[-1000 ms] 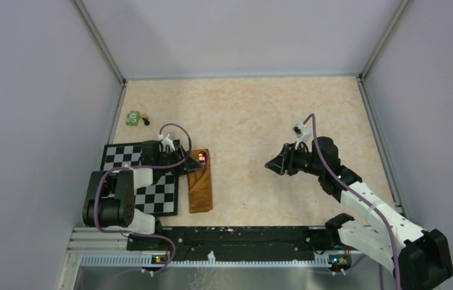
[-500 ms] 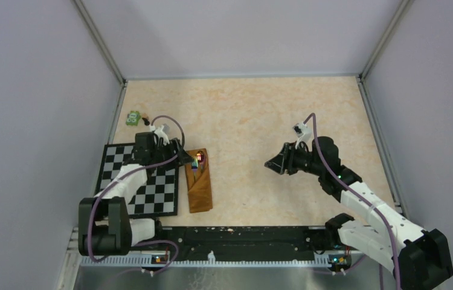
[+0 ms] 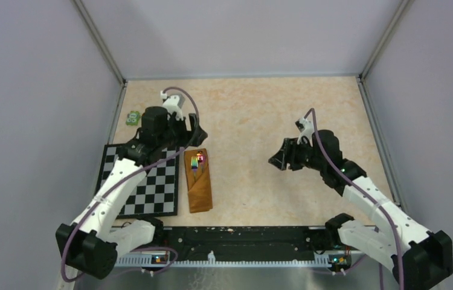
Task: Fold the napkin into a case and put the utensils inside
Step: Reset both arms
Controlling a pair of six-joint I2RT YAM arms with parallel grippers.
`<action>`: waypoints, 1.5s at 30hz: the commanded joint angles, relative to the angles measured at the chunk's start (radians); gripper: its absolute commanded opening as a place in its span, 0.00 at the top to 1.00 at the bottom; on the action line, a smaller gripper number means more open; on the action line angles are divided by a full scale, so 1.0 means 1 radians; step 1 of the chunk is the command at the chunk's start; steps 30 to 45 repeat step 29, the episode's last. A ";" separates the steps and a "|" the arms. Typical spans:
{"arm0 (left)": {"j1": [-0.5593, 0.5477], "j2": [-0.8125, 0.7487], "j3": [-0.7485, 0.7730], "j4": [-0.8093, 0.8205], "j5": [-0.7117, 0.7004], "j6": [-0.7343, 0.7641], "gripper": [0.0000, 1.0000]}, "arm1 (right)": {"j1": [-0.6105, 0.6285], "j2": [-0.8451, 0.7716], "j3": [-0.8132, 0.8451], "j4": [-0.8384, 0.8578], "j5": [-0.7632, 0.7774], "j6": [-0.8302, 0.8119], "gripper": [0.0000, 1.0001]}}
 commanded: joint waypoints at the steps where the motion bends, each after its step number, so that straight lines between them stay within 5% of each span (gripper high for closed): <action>1: -0.080 -0.050 0.248 -0.036 -0.062 0.045 0.15 | -0.010 -0.063 0.234 -0.223 0.171 -0.094 0.37; 4: -0.102 -0.084 0.370 0.045 0.007 0.061 0.02 | -0.009 -0.076 0.409 -0.368 0.279 -0.146 0.24; 12: -0.103 -0.126 0.657 0.212 0.021 0.163 0.01 | -0.009 -0.049 0.986 -0.634 0.520 -0.296 0.22; 16: -0.103 -0.158 0.713 0.255 0.009 0.199 0.01 | -0.009 -0.067 1.147 -0.645 0.562 -0.336 0.21; 45: -0.103 -0.215 0.754 0.237 0.029 0.192 0.02 | -0.009 -0.163 1.214 -0.548 0.581 -0.310 0.20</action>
